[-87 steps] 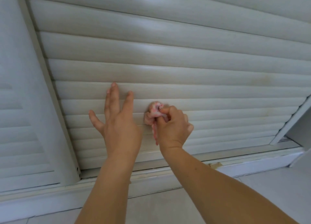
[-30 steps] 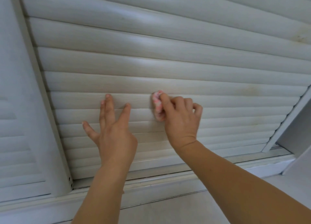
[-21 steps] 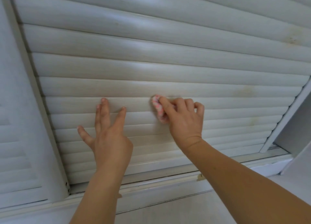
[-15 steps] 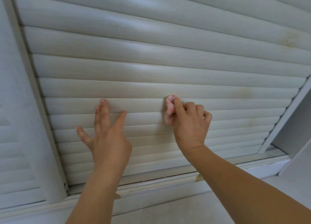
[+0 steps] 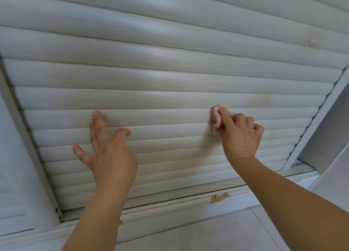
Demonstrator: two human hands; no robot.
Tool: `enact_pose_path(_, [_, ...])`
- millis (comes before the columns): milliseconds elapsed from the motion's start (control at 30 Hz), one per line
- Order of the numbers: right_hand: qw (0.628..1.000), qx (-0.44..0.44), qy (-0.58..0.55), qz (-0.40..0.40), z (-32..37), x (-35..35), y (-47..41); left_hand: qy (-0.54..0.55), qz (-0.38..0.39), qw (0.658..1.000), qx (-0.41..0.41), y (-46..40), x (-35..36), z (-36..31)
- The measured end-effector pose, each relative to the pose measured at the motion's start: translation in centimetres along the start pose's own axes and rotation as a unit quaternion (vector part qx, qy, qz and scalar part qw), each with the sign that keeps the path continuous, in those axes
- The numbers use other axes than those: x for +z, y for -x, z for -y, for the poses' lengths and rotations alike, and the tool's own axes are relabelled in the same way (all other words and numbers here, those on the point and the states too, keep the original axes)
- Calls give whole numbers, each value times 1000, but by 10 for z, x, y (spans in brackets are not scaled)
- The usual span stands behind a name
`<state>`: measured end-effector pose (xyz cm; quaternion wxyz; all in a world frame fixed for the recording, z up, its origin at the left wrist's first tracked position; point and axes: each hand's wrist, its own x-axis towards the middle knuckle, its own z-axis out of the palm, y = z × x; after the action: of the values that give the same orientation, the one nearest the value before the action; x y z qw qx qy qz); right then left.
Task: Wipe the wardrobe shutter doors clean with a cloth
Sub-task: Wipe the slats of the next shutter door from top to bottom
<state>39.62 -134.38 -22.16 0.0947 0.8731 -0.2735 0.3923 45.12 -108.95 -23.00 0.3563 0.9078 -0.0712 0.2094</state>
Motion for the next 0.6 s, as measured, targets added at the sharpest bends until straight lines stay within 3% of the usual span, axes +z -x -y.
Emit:
enact_pose_path(167, [991, 117, 0, 67, -30, 3, -7, -30, 7, 1000, -5, 3, 3, -3])
enact_pose_path(333, [981, 155, -99, 52, -33, 0, -8, -20, 6, 1000, -17, 7, 10, -11])
enact_pose_path(433, [984, 124, -123, 41, -10, -1, 0, -2, 0, 999, -32, 7, 14, -17])
enact_pose_path(600, [991, -7, -106, 80, 39, -15, 9, 15, -2, 999, -46, 5, 18, -22])
